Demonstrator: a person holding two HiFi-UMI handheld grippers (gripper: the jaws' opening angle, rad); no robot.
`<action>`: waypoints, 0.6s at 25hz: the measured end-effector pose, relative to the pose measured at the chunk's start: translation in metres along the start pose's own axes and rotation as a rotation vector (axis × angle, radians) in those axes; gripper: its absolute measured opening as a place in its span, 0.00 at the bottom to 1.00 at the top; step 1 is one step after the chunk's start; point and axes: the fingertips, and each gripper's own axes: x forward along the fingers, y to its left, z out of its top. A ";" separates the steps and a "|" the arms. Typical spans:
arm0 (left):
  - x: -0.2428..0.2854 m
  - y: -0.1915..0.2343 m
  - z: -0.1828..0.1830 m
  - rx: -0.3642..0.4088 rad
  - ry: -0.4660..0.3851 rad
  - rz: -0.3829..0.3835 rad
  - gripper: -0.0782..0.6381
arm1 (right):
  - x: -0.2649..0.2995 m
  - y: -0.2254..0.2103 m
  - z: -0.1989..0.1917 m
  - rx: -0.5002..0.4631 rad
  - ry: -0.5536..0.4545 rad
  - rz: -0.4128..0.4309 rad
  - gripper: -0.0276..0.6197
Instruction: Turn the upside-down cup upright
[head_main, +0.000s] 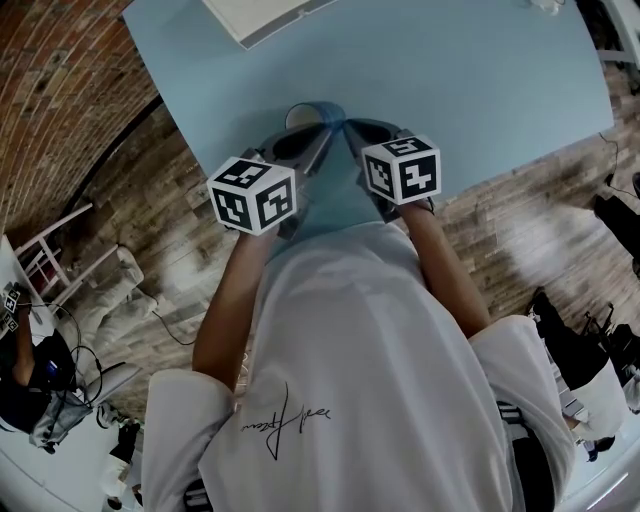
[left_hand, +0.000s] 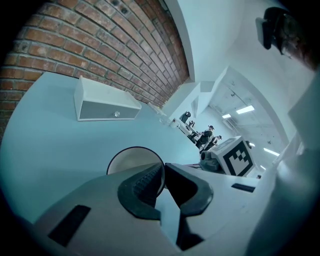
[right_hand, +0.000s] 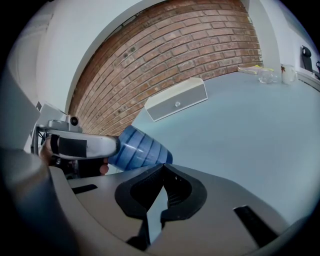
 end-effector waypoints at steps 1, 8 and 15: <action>0.000 0.000 0.000 0.001 0.000 0.000 0.15 | 0.000 0.000 -0.001 -0.002 0.002 -0.002 0.07; 0.003 -0.007 0.006 0.003 -0.023 -0.017 0.15 | 0.001 -0.006 -0.003 0.010 0.007 -0.008 0.07; 0.011 -0.011 0.007 0.004 -0.021 -0.033 0.15 | 0.002 -0.010 -0.004 0.016 0.010 -0.018 0.07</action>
